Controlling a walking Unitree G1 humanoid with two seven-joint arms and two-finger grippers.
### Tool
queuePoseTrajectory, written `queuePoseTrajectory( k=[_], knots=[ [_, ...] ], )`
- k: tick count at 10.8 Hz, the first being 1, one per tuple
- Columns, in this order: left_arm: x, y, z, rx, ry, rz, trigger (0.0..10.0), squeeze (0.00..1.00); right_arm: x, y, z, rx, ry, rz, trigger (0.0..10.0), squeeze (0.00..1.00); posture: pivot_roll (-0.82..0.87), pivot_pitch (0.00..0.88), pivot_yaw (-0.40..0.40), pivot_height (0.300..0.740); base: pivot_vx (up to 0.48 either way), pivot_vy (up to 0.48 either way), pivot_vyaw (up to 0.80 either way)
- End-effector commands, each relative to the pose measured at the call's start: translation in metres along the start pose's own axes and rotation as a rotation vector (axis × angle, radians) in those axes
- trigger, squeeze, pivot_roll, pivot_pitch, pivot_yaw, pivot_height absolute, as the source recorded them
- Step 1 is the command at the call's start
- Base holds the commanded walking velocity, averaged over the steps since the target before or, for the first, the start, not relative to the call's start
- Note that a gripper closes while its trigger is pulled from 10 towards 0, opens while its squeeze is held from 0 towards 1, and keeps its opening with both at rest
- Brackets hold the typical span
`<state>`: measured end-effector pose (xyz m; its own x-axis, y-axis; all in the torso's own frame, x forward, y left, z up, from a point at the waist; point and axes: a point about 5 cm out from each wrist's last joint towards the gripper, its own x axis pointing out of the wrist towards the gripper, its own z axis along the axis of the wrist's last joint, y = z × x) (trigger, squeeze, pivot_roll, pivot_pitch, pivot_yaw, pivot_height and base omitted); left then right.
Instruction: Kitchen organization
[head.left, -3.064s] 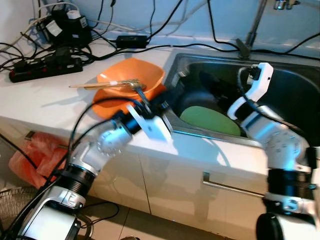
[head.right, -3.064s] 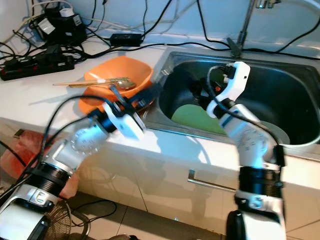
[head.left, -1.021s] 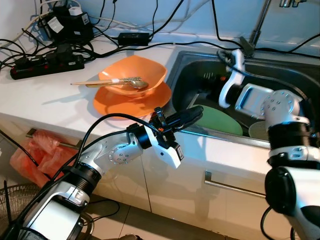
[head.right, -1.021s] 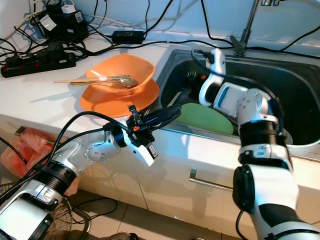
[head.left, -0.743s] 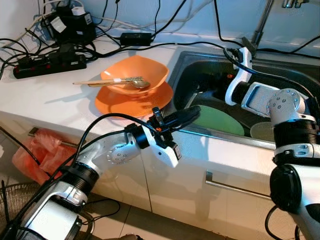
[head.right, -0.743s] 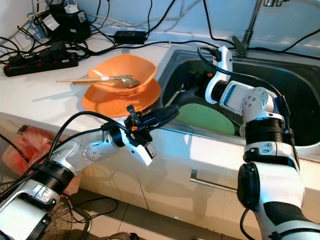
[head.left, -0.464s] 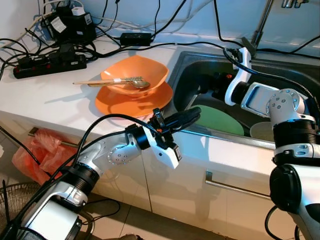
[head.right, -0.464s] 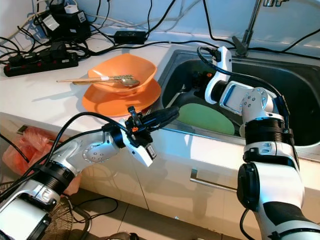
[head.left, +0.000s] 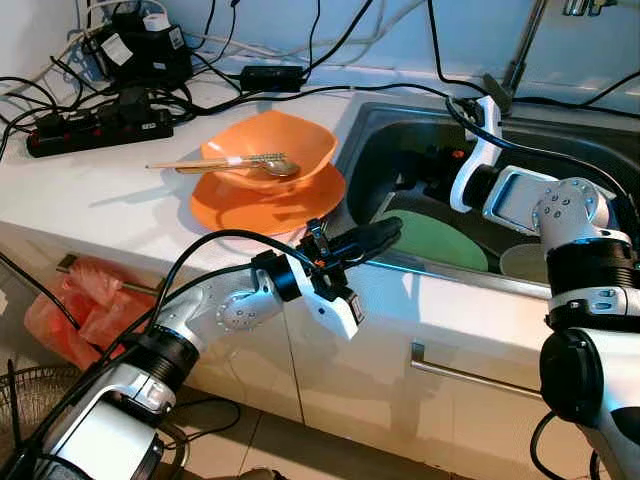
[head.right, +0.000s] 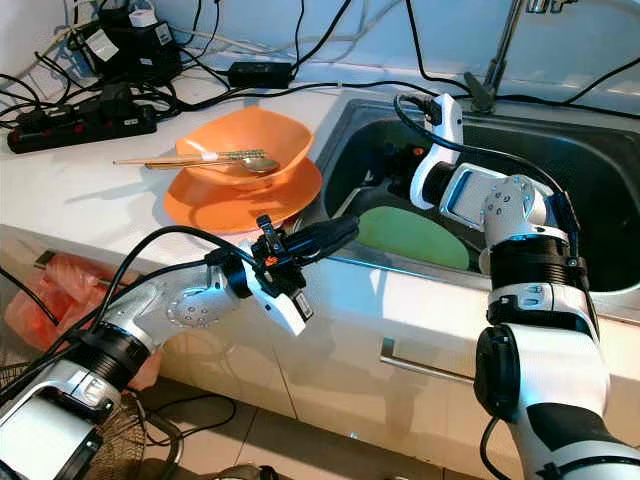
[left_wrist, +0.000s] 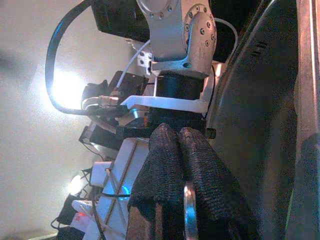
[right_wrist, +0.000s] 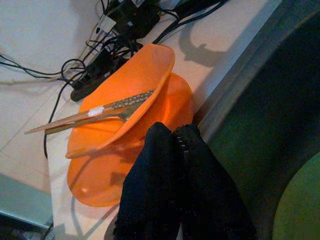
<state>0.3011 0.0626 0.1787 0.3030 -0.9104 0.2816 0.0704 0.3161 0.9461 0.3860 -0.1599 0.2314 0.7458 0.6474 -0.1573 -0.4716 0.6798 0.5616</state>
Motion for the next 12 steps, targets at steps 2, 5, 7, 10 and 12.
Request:
queuePoseTrajectory(
  k=[2, 5, 7, 10, 12],
  knots=[
    [0.000, 0.002, -0.001, 0.012, 0.002, 0.016, 2.5, 0.00, 0.002, -0.001, -0.003, -0.015, 0.039, -0.017, 0.0, 0.00, 0.02, 0.066, 0.045, 0.740, 0.000, 0.000, 0.00],
    [0.001, 0.003, 0.000, 0.000, 0.003, 0.040, 10.0, 1.00, 0.002, -0.001, -0.003, 0.004, 0.021, -0.021, 0.0, 0.00, 0.02, 0.066, 0.046, 0.740, 0.000, 0.000, 0.00],
    [0.000, 0.004, 0.000, -0.002, 0.000, 0.043, 10.0, 1.00, 0.003, -0.004, -0.001, 0.013, -0.011, -0.044, 0.0, 0.00, 0.02, 0.065, 0.050, 0.740, 0.000, 0.000, 0.00],
    [0.006, 0.010, 0.007, -0.061, -0.016, 0.099, 10.0, 1.00, 0.005, -0.012, 0.013, 0.070, -0.176, -0.142, 0.0, 0.00, 0.03, 0.070, 0.053, 0.740, 0.000, 0.000, 0.00],
    [0.012, 0.014, 0.012, -0.110, -0.018, 0.137, 10.0, 1.00, 0.004, -0.018, 0.020, 0.100, -0.273, -0.213, 0.0, 0.00, 0.04, 0.072, 0.052, 0.740, 0.000, 0.000, 0.00]
  ],
)
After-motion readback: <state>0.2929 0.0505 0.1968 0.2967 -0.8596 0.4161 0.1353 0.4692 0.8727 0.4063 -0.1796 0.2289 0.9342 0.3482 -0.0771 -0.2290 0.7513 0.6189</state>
